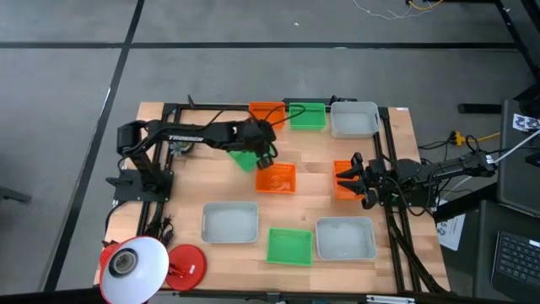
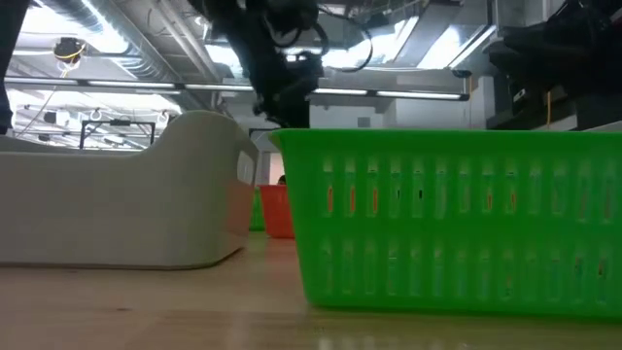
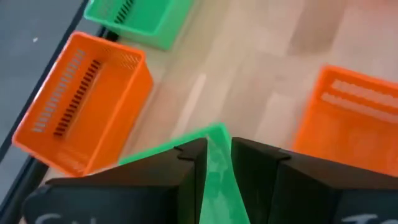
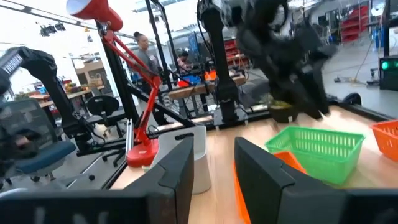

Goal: Stack baskets by color
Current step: Stack the middle green bin on the top green bin

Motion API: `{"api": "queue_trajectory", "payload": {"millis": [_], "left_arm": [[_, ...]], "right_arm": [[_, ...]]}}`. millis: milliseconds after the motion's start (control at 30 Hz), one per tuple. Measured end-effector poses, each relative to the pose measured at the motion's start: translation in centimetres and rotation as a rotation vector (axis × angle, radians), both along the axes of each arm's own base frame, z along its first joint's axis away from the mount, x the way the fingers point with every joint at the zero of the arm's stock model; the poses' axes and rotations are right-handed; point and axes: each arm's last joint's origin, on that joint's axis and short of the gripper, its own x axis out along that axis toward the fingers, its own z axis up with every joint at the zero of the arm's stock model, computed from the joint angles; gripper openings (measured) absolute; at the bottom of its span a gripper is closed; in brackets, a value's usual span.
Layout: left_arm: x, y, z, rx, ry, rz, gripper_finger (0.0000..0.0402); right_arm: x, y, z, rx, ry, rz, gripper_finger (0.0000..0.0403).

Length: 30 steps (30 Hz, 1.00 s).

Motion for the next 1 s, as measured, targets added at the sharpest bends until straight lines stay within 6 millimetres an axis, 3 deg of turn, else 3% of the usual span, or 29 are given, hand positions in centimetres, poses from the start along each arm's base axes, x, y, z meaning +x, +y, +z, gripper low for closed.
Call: {"api": "queue_trajectory", "payload": {"millis": [233,367,500,700,867,1000], "left_arm": [[-2.4,-2.4,1.2,-0.014,0.227,-0.018,0.0066],[-4.6,-3.4,1.6,-0.060,0.357,0.028,0.0066],[-6.3,-4.3,2.0,-0.066,0.395,0.111,0.0066],[-8.6,-5.5,1.4,-0.040,0.369,0.184,0.0066],[-10.6,-6.0,0.0,-0.040,0.360,0.255,0.0066],[-11.6,-6.0,-0.5,-0.056,0.315,0.285,0.0066]], "right_arm": [[0.0,0.0,0.0,0.039,0.001,0.003,0.0115],[-0.2,-0.2,1.9,0.044,-0.148,-0.056,0.0115],[0.1,-0.2,4.3,-0.062,-0.143,-0.080,0.0115],[1.2,-0.1,6.8,-0.106,0.142,-0.106,0.0115],[1.5,-0.6,8.0,-0.043,0.513,-0.303,0.0115],[2.3,-0.6,9.0,-0.034,0.640,-0.346,0.0115]]}}
